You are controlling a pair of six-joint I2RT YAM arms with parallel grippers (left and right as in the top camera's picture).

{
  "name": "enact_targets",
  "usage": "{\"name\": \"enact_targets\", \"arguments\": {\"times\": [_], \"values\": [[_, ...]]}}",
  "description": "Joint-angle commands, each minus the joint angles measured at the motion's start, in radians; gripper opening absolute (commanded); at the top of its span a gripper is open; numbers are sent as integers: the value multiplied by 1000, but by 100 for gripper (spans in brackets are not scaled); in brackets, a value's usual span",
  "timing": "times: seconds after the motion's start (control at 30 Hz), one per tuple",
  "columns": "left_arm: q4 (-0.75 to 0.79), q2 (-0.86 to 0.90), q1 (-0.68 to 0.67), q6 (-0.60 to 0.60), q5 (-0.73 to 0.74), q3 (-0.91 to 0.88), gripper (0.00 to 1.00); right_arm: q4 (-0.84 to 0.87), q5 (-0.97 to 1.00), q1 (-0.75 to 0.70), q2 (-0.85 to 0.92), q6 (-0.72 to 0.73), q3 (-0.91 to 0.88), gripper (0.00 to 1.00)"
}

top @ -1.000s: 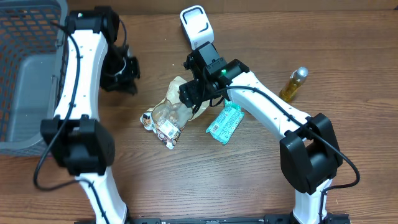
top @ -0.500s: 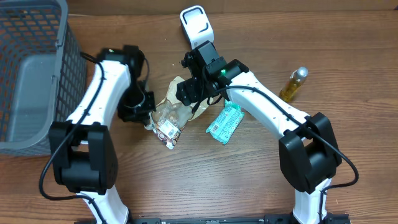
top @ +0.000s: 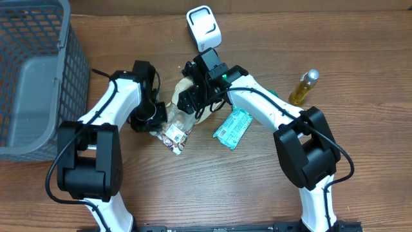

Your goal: Scan the item barcode

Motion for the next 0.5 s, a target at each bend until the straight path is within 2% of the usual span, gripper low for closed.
{"name": "enact_targets", "arguments": {"times": [0.0,0.13,0.47], "values": [[33,12,1,-14,2,-37,4,34,-12,-3,24,-14,3,82],[56,16,1,-34,-57,-54,4,69,-7,-3,27,-13,3,82],[103,16,1,-34,-61,-84,4,77,102,-3,43,-13,-5,84]]}}
